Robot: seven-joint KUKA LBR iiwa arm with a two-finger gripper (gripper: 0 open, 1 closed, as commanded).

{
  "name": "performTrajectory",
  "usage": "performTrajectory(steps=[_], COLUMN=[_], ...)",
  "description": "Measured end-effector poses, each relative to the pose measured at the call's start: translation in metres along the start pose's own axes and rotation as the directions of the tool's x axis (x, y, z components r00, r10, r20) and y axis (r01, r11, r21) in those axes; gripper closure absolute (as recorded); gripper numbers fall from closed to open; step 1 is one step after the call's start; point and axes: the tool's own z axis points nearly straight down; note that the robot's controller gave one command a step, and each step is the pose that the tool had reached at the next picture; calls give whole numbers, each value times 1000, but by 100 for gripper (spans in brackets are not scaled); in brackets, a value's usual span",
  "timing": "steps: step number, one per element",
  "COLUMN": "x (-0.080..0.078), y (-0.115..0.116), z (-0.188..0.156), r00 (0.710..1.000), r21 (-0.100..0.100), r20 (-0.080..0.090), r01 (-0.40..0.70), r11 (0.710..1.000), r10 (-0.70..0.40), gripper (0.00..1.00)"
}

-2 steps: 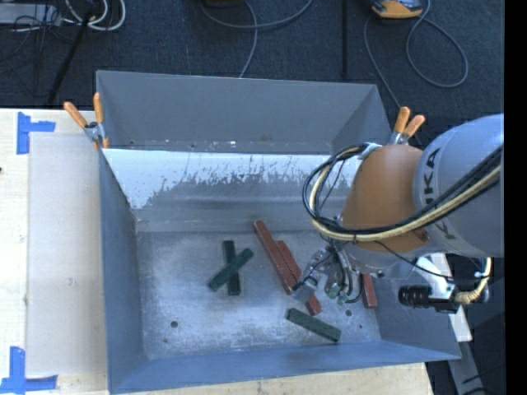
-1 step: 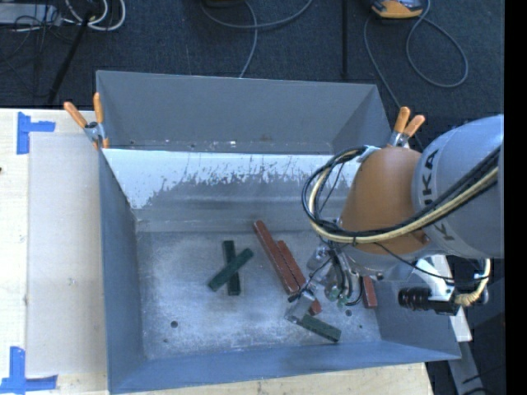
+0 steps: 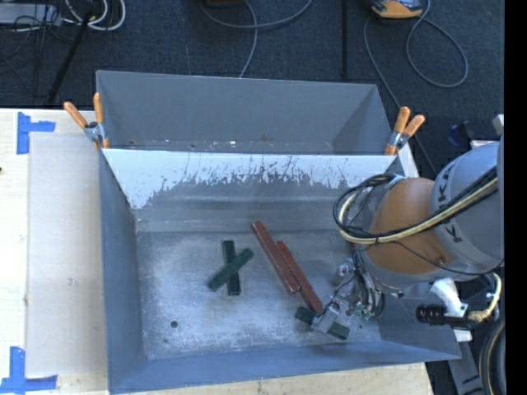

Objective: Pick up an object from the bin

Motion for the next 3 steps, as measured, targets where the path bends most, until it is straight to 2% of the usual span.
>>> performTrajectory(steps=[1,2,3], x=[1,-71,-67], y=[4,19,18], z=[-6,-108,-103], r00=[1000,1000,1000], r21=[-5,-9,-5], r20=[1,18,7], r01=[9,6,9], r11=[1000,1000,1000], r10=[-9,-6,-9], gripper=[100,100,0])
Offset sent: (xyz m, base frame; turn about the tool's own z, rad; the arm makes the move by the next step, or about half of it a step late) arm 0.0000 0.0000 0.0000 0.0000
